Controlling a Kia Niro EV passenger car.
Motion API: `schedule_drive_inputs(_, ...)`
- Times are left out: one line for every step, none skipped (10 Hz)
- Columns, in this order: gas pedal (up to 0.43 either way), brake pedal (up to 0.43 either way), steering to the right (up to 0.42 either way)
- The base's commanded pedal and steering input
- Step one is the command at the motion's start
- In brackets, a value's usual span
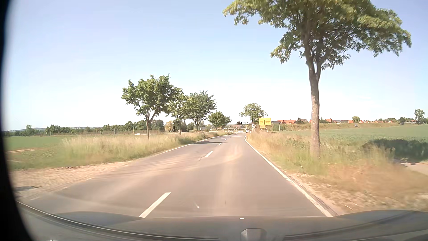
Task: Follow the waypoints while adhering to traffic rules and regulations
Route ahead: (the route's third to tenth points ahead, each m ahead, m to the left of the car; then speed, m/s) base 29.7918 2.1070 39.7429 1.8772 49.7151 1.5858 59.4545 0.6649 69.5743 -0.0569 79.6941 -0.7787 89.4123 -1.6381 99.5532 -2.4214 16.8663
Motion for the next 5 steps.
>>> schedule_drive_inputs(0.087, 0.006, 0.004)
schedule_drive_inputs(0.079, 0.006, 0.004)
schedule_drive_inputs(0.079, 0.006, 0.004)
schedule_drive_inputs(0.079, 0.006, 0.005)
schedule_drive_inputs(0.079, 0.006, 0.006)
